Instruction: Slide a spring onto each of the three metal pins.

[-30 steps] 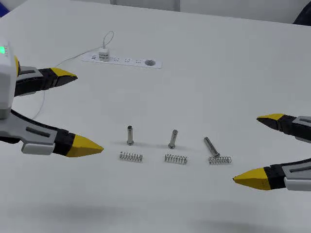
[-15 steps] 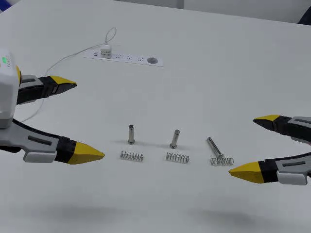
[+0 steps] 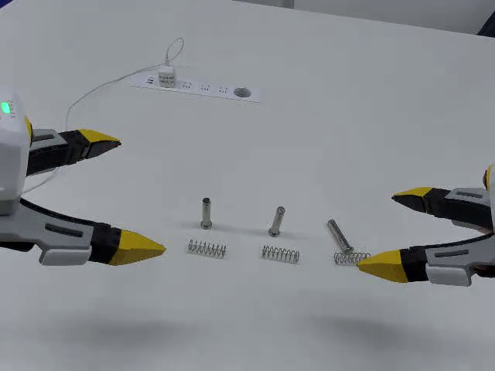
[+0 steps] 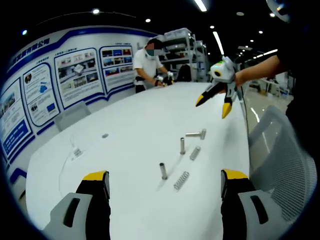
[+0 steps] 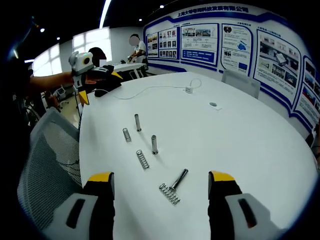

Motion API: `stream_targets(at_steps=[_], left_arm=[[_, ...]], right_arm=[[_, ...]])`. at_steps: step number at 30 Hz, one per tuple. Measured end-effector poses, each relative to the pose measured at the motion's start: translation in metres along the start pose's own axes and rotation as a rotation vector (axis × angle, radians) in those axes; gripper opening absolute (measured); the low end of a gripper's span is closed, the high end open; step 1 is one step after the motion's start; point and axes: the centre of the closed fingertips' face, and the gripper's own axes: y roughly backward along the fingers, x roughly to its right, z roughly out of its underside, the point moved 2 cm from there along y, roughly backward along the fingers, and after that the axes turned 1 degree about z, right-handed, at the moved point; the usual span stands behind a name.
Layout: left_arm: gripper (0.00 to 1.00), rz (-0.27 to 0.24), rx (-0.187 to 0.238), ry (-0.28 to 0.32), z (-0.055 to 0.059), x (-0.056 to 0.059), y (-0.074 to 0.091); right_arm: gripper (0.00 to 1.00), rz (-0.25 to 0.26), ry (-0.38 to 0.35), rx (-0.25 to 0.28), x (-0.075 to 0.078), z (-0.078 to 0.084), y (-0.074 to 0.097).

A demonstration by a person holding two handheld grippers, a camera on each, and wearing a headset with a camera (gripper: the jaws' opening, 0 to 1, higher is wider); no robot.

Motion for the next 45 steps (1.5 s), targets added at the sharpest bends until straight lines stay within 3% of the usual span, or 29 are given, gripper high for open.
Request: stream_targets(at_steps=[4, 6, 8, 11, 13, 17, 20, 25, 28, 37, 45], left_arm=[[0.92, -0.003, 0.003, 0.012, 0.001, 0.000, 0.001], [0.92, -0.010, 0.002, 0.010, 0.002, 0.000, 0.001], [0.89, -0.053, 0.011, -0.037, -0.001, -0.005, 0.002], [0.88, -0.073, 0.001, -0.024, -0.001, -0.010, 0.004], [0.89, -0.095, 0.022, -0.027, -0.005, -0.015, 0.005], [0.85, -0.077, 0.051, 0.011, -0.009, -0.015, 0.007], [0.81, -0.117, 0.047, -0.040, -0.009, -0.019, 0.008], [0.79, -0.096, 0.051, -0.011, -0.007, -0.016, 0.007], [0.79, -0.086, 0.023, -0.014, -0.002, -0.014, 0.005], [0.80, -0.054, -0.025, 0.016, 0.013, -0.007, 0.002], [0.81, -0.047, -0.024, 0.041, 0.017, -0.005, 0.003]], right_arm=[[0.75, 0.006, -0.004, -0.007, 0.005, -0.001, -0.005], [0.69, 0.009, -0.007, -0.013, 0.007, -0.001, -0.008], [0.62, 0.002, -0.011, -0.018, 0.008, -0.001, -0.011], [0.62, 0.003, -0.006, -0.033, 0.011, 0.001, -0.018], [0.61, 0.001, -0.005, -0.047, 0.012, 0.003, -0.022], [0.59, 0.004, -0.028, -0.060, 0.017, 0.006, -0.029], [0.57, 0.017, -0.082, -0.061, 0.022, 0.009, -0.035], [0.54, 0.039, -0.092, -0.048, 0.028, 0.005, -0.041], [0.52, 0.024, -0.135, -0.047, 0.029, 0.006, -0.045], [0.46, 0.031, -0.130, -0.094, 0.033, 0.013, -0.054], [0.38, 0.047, -0.141, -0.139, 0.036, 0.021, -0.065]])
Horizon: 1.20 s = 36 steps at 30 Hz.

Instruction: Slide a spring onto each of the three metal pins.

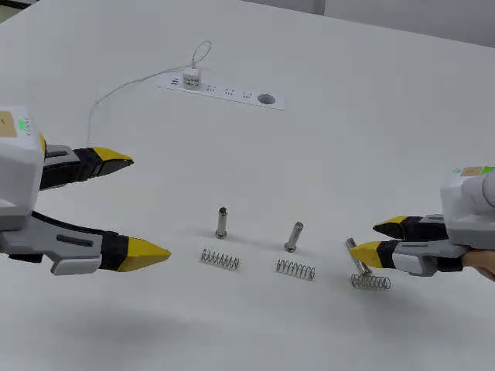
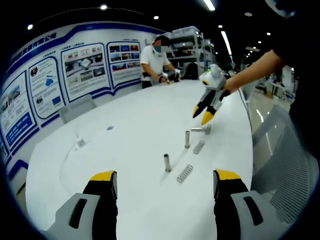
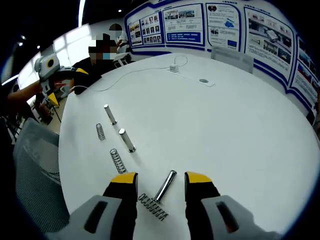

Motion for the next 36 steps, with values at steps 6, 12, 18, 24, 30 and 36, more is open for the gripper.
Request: stream_targets(at_steps=[6, 12, 18, 24, 30, 36], left_arm=[[0.80, -0.017, -0.007, -0.001, 0.009, -0.001, -0.001], [0.78, 0.002, -0.009, 0.024, 0.014, 0.005, -0.005], [0.81, 0.003, 0.003, 0.011, 0.012, 0.006, -0.011], [0.79, 0.009, 0.007, -0.020, 0.011, 0.003, -0.014], [0.81, -0.041, 0.052, 0.035, 0.008, -0.003, -0.020], [0.78, -0.017, 0.061, 0.078, 0.011, -0.002, -0.026]], right_arm=[[0.35, 0.009, 0.004, -0.028, 0.001, 0.004, -0.008], [0.32, 0.051, -0.035, -0.055, 0.007, 0.008, -0.016], [0.28, 0.110, -0.083, -0.091, 0.017, 0.015, -0.025], [0.27, 0.102, -0.074, -0.103, 0.014, 0.013, -0.028], [0.25, 0.122, -0.108, -0.119, 0.016, 0.013, -0.030], [0.21, 0.121, -0.130, -0.133, 0.014, 0.015, -0.032]])
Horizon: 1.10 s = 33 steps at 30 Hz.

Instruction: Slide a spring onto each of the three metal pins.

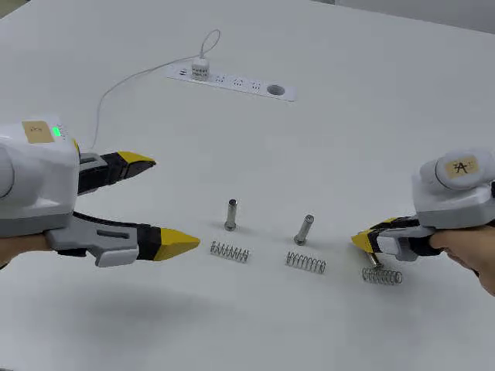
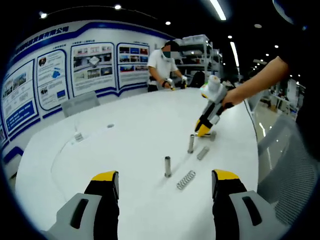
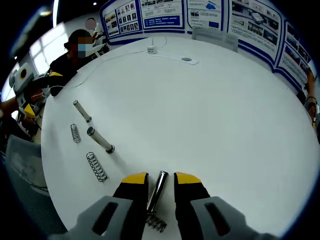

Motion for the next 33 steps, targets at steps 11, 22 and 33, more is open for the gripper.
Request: stream_targets(at_steps=[11, 22, 33], left_arm=[[0.75, 0.058, -0.033, -0.026, 0.008, 0.018, -0.007], [0.72, 0.090, 0.015, 0.010, 0.005, 0.030, 0.000], [0.68, 0.096, 0.019, 0.025, 0.005, 0.033, 0.001]], right_arm=[[0.18, 0.005, -0.001, -0.040, 0.001, 0.003, -0.003], [0.13, 0.059, -0.011, -0.084, 0.000, 0.004, -0.009], [0.09, 0.099, -0.099, -0.151, 0.001, 0.005, -0.010]])
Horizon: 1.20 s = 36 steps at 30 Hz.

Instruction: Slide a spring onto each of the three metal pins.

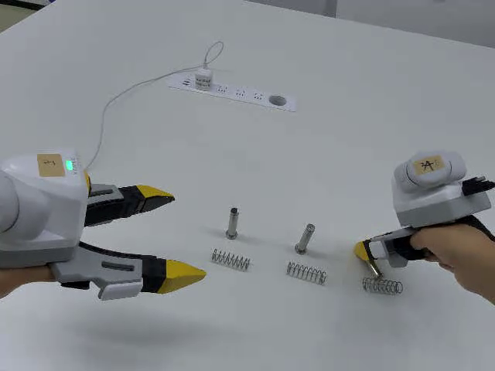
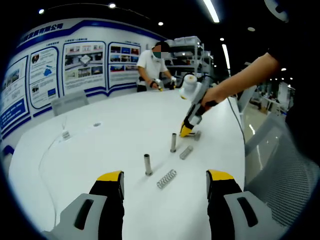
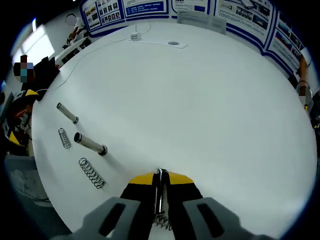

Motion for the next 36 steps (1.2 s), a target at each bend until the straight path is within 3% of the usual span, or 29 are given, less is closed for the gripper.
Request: stream_targets(at_steps=[8, 15, 20, 23, 27, 29, 32, 36], left_arm=[[0.68, 0.016, -0.003, -0.003, 0.000, 0.008, -0.001], [0.68, 0.012, -0.007, 0.004, 0.002, 0.010, 0.000], [0.67, 0.015, -0.004, 0.006, 0.001, 0.014, 0.000], [0.67, 0.006, 0.022, 0.032, -0.002, 0.015, -0.001], [0.67, 0.006, 0.016, 0.028, -0.001, 0.019, -0.001], [0.67, 0.009, 0.017, 0.029, -0.001, 0.021, -0.001], [0.67, 0.015, 0.030, 0.047, -0.004, 0.022, 0.001], [0.67, 0.005, 0.020, 0.037, -0.004, 0.021, 0.002]], right_arm=[[0.09, 0.028, -0.022, -0.028, 0.001, 0.001, 0.001], [0.08, 0.039, -0.013, -0.010, -0.002, 0.002, 0.005], [0.08, 0.036, -0.028, 0.023, 0.003, -0.002, 0.010], [0.08, 0.035, -0.033, 0.034, 0.004, -0.003, 0.014], [0.08, 0.029, -0.051, 0.050, 0.006, -0.002, 0.018], [0.08, 0.031, -0.044, 0.070, 0.006, -0.004, 0.021], [0.07, 0.059, 0.025, 0.097, 0.007, -0.007, 0.025], [0.07, 0.049, -0.003, 0.134, 0.003, -0.011, 0.029]])
